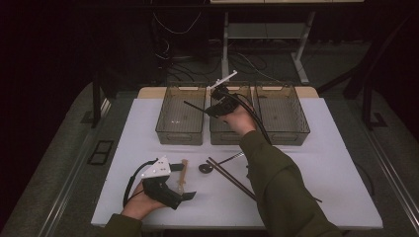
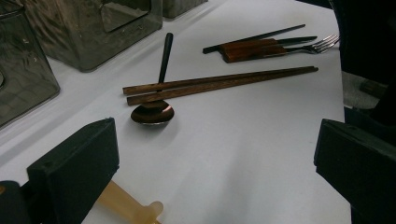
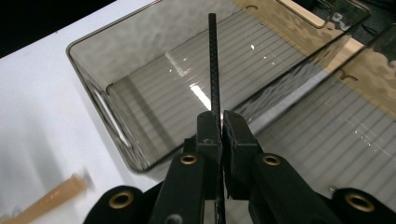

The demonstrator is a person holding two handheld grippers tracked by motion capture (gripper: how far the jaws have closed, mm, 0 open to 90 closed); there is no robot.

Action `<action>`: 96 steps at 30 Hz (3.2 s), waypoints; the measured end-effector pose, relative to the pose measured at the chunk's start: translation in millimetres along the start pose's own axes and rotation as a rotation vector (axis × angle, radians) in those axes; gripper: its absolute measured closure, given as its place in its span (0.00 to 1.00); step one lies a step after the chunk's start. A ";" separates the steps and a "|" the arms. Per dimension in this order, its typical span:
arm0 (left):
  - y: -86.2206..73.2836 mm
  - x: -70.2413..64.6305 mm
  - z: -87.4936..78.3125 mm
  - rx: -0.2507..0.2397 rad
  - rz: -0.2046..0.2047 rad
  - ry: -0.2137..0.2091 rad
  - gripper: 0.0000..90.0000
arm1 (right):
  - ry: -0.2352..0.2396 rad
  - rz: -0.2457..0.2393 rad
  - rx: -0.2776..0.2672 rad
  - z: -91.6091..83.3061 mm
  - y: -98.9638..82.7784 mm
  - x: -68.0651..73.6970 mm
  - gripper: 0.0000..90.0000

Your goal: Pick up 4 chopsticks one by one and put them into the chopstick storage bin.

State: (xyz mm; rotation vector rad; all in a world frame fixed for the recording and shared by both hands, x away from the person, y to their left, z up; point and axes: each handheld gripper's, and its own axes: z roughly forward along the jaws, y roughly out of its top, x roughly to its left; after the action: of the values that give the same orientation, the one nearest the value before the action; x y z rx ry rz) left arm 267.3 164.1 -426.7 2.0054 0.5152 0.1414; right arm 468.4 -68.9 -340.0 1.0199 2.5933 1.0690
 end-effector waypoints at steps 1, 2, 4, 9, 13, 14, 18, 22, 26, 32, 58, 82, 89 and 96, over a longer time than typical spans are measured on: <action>0.0 -0.3 0.1 -0.001 -0.006 0.000 0.00 | -0.001 0.002 0.002 2.6 1.5 1.0 0.96; 0.0 -0.3 0.1 -0.001 -0.008 0.000 0.00 | -0.002 0.003 0.005 5.2 2.9 2.0 0.96; -0.1 -0.2 0.4 -0.001 -0.008 -0.001 0.00 | -0.002 0.004 0.011 10.6 6.0 4.5 0.96; 0.5 -0.8 0.4 -0.003 0.000 -0.003 0.00 | -0.001 0.006 0.025 24.0 13.1 10.8 0.96; 0.6 -0.8 0.6 -0.002 0.000 -0.005 0.00 | -0.005 0.002 0.043 34.5 17.8 15.0 0.96; 0.8 -0.7 0.7 -0.002 0.003 -0.006 0.00 | -0.006 0.002 0.047 36.7 19.1 15.8 0.96; 0.8 -1.1 0.7 -0.004 -0.002 -0.008 0.00 | -0.006 0.007 0.054 45.4 24.6 18.8 0.96; 1.1 -1.4 0.8 -0.008 -0.002 -0.009 0.00 | -0.017 0.010 0.066 54.6 30.1 22.5 0.96; 1.3 -1.5 0.9 -0.013 0.002 -0.012 0.00 | -0.025 0.006 0.082 62.7 35.8 25.6 0.96; 1.7 -1.6 1.1 -0.015 0.004 -0.014 0.00 | -0.049 0.015 0.103 73.5 41.1 28.0 0.96; 2.1 -1.5 0.8 -0.013 0.010 -0.010 0.00 | -0.034 0.059 0.001 49.4 40.6 18.8 0.51; 1.0 0.5 -0.2 -0.011 -0.003 0.002 0.00 | 0.021 -0.033 -0.123 -69.5 -34.3 -12.2 0.34; 1.1 0.7 -0.9 -0.014 0.001 0.004 0.00 | 0.010 -0.021 -0.146 -86.1 -65.7 -22.3 0.32; 0.8 0.8 -1.3 -0.015 0.006 0.011 0.00 | 0.027 -0.023 -0.167 -100.3 -95.9 -28.2 0.31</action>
State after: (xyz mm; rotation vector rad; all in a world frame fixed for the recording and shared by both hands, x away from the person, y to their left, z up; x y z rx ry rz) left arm 267.8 165.2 -425.5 1.9930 0.5136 0.1597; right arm 400.4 -192.9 -334.0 0.9413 2.4798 1.2770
